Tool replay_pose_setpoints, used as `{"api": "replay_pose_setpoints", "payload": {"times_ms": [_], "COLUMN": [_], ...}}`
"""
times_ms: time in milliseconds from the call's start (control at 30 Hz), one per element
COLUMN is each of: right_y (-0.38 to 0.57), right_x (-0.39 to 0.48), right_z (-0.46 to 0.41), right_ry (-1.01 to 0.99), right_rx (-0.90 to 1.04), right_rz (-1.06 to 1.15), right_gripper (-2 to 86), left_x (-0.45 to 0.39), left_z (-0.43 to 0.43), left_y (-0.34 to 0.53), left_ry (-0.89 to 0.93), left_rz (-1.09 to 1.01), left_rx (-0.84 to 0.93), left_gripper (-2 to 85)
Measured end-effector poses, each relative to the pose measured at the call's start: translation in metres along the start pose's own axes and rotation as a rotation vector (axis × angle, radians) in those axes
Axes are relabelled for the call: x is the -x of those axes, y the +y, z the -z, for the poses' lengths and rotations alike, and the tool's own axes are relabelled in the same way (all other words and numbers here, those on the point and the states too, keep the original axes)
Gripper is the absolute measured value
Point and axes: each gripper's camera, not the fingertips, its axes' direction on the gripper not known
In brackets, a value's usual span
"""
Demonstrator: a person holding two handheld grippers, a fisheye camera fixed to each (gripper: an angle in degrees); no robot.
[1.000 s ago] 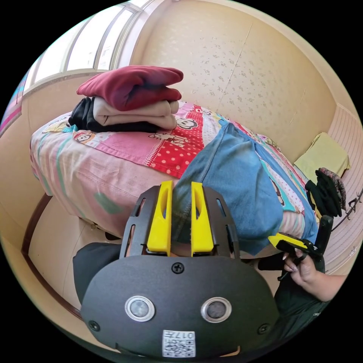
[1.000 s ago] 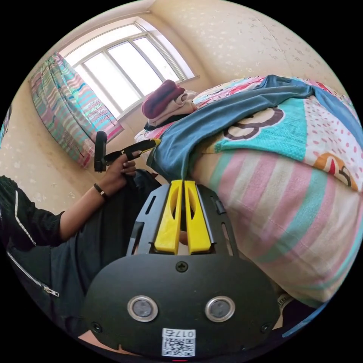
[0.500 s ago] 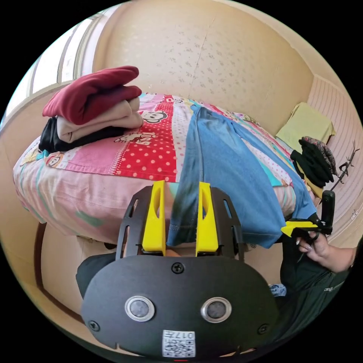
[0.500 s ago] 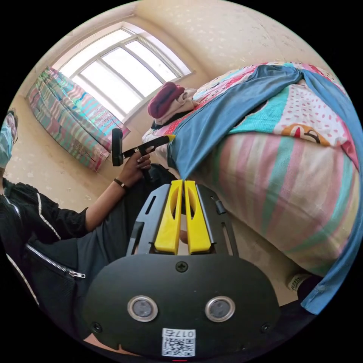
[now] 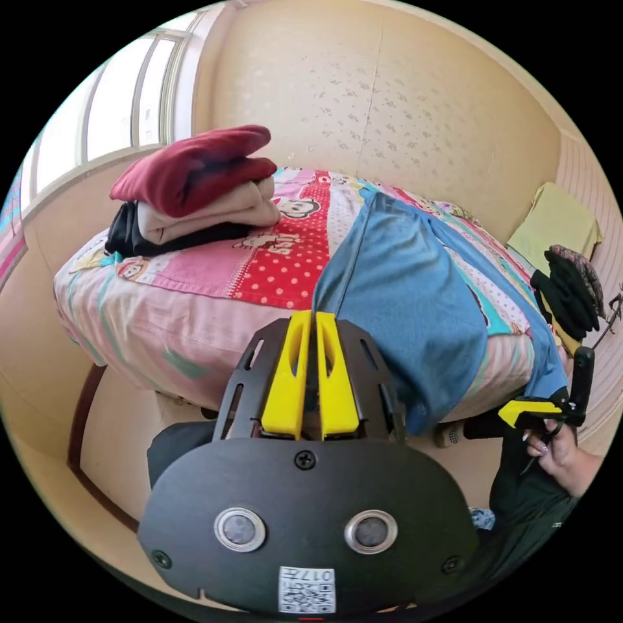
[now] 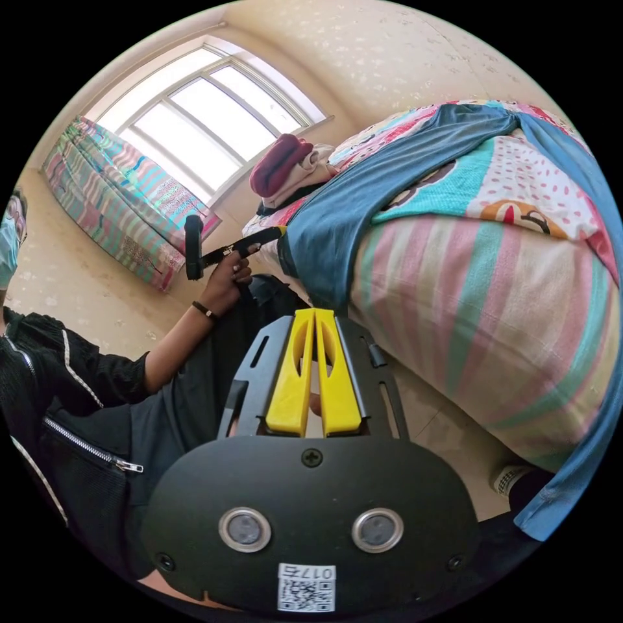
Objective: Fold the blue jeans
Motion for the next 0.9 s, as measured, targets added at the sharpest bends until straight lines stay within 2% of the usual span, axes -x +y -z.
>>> {"api": "replay_pose_setpoints", "payload": {"times_ms": [67,133,233,367,533,900], "right_y": [0.001,0.0,0.001,0.003,0.004,0.005], "right_x": [-0.004,-0.006,-0.008,-0.012,-0.014,-0.011], "right_z": [0.001,0.002,0.002,-0.001,-0.001,-0.006], "right_ry": [-0.014,-0.009,-0.009,-0.032,-0.046,-0.048], "right_rx": [-0.014,-0.021,-0.026,-0.028,-0.035,-0.045], "right_rz": [-0.015,-0.017,-0.021,-0.04,-0.047,-0.037], "right_gripper": [0.3,0.3,0.2,0.2,0.4,1.5], "left_x": [0.004,0.013,0.009,-0.023,-0.078,-0.092], "left_z": [0.008,0.031,0.052,0.032,0.0,-0.008], "left_y": [0.006,0.022,0.04,0.037,0.041,0.063], "left_ry": [0.023,0.007,0.061,0.137,-0.051,-0.013], "left_rz": [0.033,0.108,0.054,-0.12,-0.24,-0.179], "left_rx": [-0.037,-0.165,-0.293,-0.139,0.029,0.054], "left_gripper": [5.1,6.4,6.9,6.2,7.4,3.8]}}
